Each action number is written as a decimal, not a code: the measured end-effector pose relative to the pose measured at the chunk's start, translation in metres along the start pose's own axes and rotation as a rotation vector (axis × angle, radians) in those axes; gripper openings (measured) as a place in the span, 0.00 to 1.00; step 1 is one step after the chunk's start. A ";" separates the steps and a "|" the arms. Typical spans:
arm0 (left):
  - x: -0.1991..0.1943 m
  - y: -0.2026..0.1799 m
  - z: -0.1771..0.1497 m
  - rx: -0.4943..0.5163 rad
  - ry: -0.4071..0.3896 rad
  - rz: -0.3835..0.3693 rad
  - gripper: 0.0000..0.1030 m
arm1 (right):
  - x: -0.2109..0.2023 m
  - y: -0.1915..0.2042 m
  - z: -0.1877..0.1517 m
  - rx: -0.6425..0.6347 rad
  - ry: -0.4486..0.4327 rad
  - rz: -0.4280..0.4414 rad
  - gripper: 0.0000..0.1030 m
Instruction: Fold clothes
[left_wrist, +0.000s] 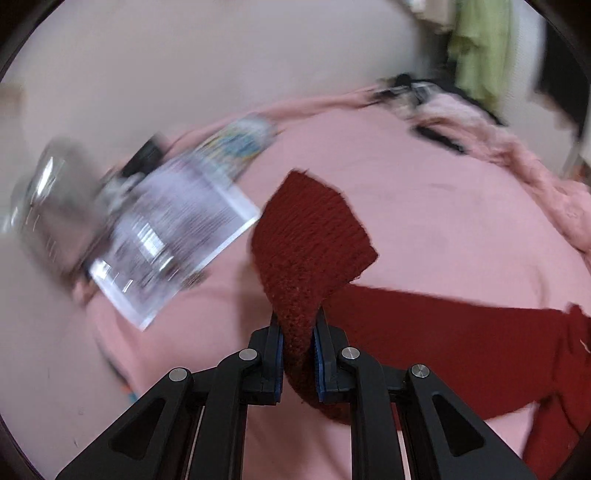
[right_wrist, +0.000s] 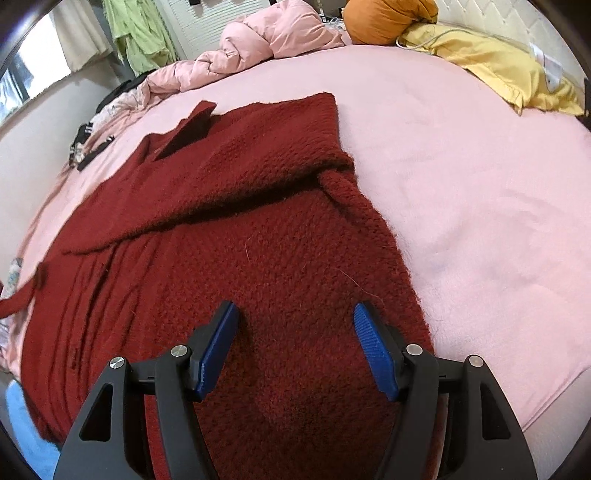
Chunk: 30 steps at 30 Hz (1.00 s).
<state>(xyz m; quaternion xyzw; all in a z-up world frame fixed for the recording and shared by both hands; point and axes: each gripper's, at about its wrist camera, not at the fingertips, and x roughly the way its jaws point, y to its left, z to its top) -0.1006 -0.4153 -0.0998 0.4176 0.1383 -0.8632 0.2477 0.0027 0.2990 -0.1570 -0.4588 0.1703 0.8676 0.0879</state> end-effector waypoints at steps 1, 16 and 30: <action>0.010 0.001 -0.005 -0.001 0.034 0.008 0.18 | 0.000 0.002 -0.001 -0.010 0.001 -0.012 0.64; -0.028 -0.071 -0.025 0.144 -0.272 0.083 0.92 | 0.002 0.009 -0.003 -0.057 0.007 -0.063 0.68; -0.021 -0.087 -0.016 0.090 -0.057 -0.125 0.86 | -0.027 0.098 0.022 -0.343 -0.078 -0.080 0.69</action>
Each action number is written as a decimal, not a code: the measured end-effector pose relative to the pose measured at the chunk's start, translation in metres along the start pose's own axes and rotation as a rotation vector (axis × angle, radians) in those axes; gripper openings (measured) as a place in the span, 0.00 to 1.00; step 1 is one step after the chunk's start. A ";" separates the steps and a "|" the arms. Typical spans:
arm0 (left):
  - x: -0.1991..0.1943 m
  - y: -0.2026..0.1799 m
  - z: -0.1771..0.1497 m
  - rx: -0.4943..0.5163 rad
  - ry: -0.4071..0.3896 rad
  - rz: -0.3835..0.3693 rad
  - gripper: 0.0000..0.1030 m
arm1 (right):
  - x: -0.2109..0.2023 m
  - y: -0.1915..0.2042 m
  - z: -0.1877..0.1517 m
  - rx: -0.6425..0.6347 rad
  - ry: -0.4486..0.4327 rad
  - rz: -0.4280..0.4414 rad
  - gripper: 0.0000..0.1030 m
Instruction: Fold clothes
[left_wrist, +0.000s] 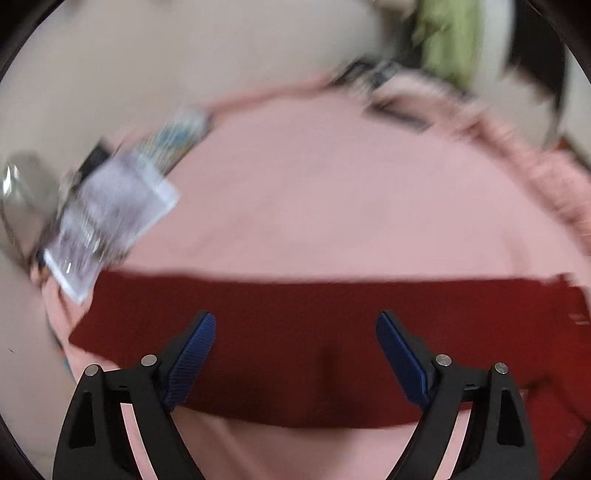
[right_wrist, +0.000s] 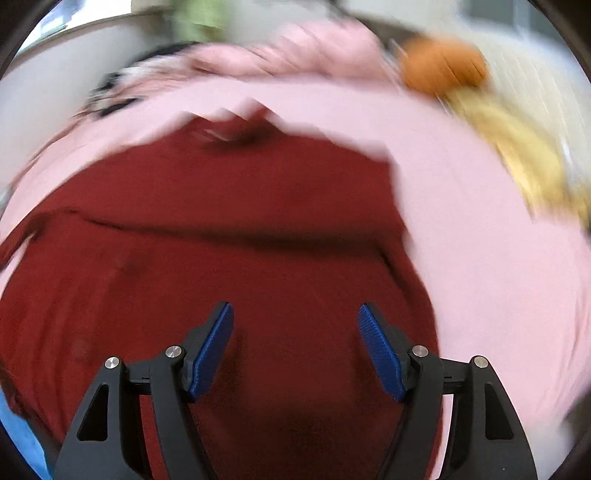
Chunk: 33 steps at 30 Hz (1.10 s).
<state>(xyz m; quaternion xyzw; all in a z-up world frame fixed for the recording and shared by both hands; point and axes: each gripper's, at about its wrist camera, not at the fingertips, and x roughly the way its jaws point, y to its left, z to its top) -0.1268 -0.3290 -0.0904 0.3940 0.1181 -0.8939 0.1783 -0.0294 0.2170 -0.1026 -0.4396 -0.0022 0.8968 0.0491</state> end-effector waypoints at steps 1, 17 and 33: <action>-0.017 -0.011 0.005 0.014 -0.025 -0.061 0.87 | -0.004 0.020 0.015 -0.073 -0.040 0.022 0.69; -0.031 -0.086 -0.080 0.131 0.134 -0.214 0.93 | 0.137 0.262 0.098 -0.550 0.028 0.152 0.66; -0.013 -0.088 -0.088 0.128 0.188 -0.159 0.93 | 0.059 -0.096 0.111 0.171 -0.095 0.083 0.11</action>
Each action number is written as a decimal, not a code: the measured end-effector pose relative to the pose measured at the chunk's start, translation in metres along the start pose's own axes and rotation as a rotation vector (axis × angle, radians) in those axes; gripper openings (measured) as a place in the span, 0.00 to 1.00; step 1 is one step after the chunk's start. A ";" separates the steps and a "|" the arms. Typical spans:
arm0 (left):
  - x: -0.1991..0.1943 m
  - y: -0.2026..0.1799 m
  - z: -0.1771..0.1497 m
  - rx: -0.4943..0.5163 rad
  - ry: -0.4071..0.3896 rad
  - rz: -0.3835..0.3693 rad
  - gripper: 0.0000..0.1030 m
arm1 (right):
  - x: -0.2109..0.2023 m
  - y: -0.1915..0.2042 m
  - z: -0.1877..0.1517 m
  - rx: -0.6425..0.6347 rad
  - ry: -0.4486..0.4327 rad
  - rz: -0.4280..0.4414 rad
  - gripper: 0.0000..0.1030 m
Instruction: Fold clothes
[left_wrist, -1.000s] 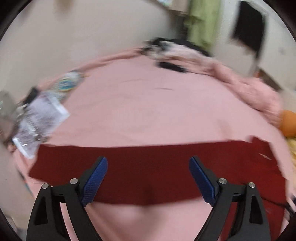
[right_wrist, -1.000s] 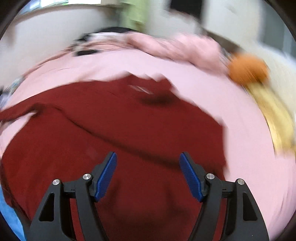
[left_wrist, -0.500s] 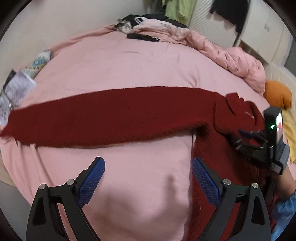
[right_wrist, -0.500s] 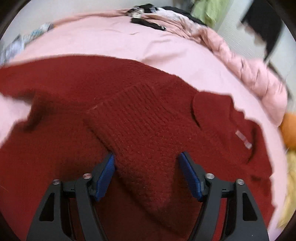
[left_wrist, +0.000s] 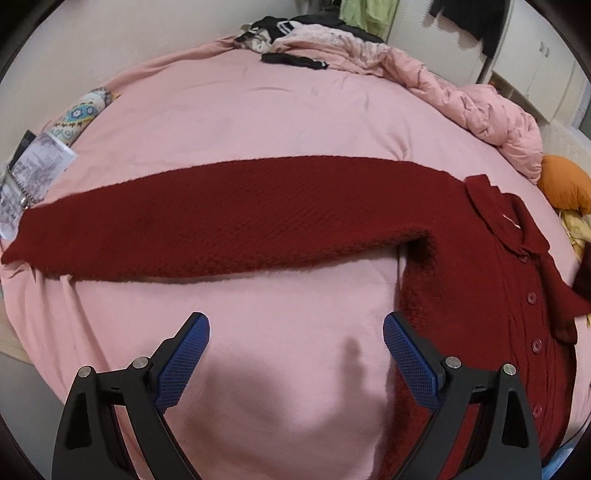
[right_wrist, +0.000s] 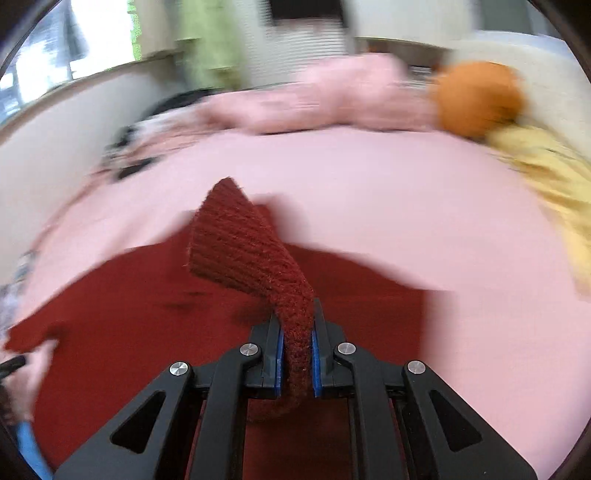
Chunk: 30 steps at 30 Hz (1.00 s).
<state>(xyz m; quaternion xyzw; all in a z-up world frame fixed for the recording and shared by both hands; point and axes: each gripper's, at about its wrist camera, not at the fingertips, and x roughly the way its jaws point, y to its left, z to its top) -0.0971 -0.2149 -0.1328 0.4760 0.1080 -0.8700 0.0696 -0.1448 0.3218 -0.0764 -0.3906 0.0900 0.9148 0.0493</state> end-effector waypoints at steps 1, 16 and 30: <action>0.001 0.001 0.000 -0.004 0.004 0.006 0.93 | -0.009 -0.038 0.001 0.040 -0.005 -0.063 0.11; 0.002 0.007 -0.001 -0.058 -0.004 0.133 0.93 | -0.139 -0.394 -0.088 0.594 -0.110 -0.493 0.12; 0.009 0.000 -0.002 -0.029 0.017 0.150 0.93 | -0.177 -0.405 -0.117 0.633 -0.111 -0.627 0.29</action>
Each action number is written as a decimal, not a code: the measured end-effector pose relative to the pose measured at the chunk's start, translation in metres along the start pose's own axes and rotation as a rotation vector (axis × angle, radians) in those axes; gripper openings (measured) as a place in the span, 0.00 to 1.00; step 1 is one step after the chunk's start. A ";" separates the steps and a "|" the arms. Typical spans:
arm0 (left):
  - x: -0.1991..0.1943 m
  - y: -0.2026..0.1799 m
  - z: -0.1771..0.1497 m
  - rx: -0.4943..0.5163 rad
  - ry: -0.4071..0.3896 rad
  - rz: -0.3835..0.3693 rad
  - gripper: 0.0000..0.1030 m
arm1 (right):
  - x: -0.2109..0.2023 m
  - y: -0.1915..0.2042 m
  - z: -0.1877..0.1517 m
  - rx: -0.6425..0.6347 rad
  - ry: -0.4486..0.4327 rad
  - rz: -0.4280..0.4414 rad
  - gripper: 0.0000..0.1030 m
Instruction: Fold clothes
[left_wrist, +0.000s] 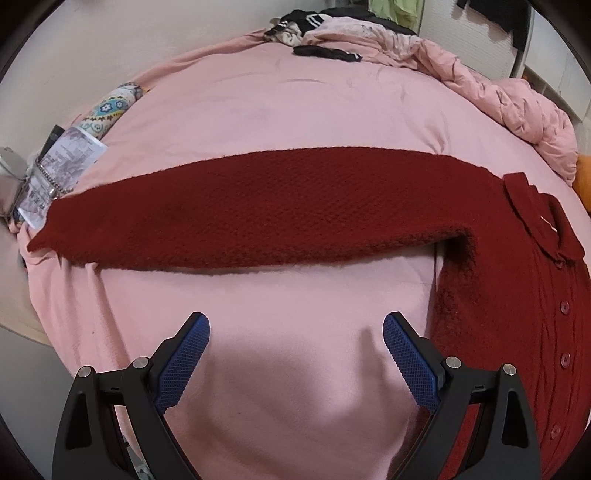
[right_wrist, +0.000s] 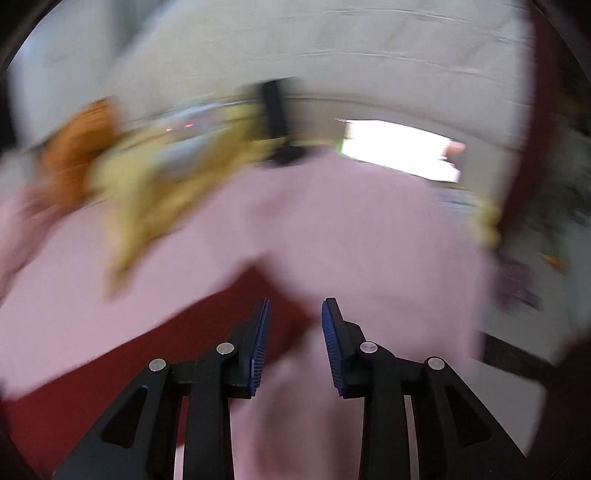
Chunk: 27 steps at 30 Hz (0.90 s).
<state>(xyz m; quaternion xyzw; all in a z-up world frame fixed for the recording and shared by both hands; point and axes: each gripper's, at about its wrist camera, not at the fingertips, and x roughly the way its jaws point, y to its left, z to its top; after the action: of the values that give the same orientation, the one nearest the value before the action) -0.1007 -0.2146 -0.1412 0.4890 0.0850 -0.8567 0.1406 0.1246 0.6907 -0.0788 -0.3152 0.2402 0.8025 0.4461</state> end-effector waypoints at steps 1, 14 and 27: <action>-0.001 0.000 0.000 0.001 -0.002 -0.004 0.93 | 0.001 0.020 -0.007 -0.100 0.031 0.057 0.29; -0.006 0.008 -0.001 -0.049 -0.024 -0.052 0.93 | 0.027 0.090 -0.071 -0.363 0.267 -0.119 0.30; -0.105 -0.110 0.011 0.179 -0.197 -0.255 0.93 | -0.149 0.239 -0.119 -0.542 -0.013 0.249 0.30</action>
<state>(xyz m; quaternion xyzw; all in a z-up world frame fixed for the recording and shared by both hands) -0.0946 -0.0975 -0.0446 0.3983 0.0557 -0.9155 -0.0058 0.0121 0.4113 -0.0284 -0.3858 0.0509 0.8879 0.2453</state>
